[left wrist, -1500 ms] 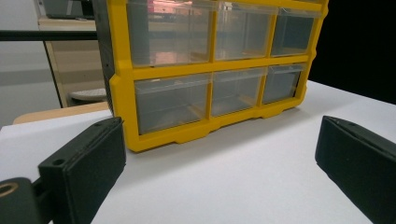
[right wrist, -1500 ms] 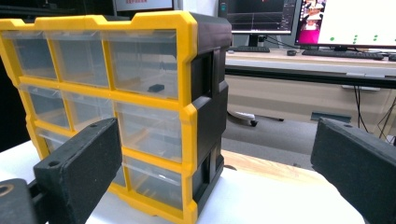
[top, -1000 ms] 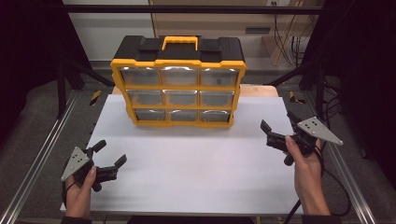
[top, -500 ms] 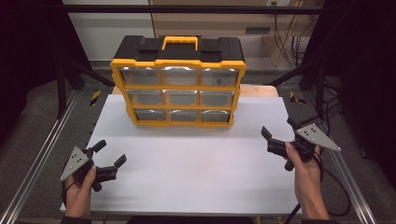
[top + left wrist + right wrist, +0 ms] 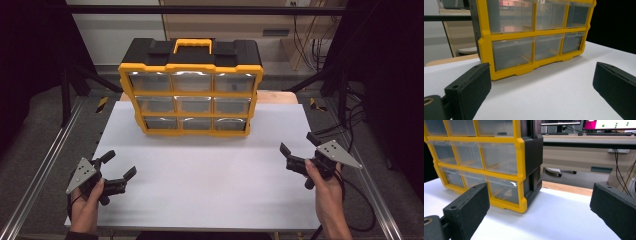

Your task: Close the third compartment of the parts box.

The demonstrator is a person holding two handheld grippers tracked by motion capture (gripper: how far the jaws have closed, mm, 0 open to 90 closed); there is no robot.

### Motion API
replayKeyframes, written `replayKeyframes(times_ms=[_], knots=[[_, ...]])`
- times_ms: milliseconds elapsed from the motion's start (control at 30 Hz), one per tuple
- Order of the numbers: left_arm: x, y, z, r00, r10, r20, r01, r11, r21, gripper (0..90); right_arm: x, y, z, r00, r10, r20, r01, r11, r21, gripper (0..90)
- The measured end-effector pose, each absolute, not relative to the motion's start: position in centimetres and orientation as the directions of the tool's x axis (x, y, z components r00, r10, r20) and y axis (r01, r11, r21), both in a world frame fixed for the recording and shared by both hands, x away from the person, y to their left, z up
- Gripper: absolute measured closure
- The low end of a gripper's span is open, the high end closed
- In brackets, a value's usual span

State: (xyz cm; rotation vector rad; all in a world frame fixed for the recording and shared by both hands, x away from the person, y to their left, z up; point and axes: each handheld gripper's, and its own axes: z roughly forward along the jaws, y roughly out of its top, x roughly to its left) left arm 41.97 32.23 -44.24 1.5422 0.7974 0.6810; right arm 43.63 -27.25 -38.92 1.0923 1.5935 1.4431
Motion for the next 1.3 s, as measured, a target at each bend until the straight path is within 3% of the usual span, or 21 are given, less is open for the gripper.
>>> replayKeyframes(times_ms=[1300], knots=[[42.2, 31.6, -44.6, 0.632, 0.774, -0.043, 0.130, -0.052, 0.990, 1.6, 43.6, -24.4, -43.1, -0.466, 0.883, 0.052, 0.171, 0.033, 0.985, 2.7]])
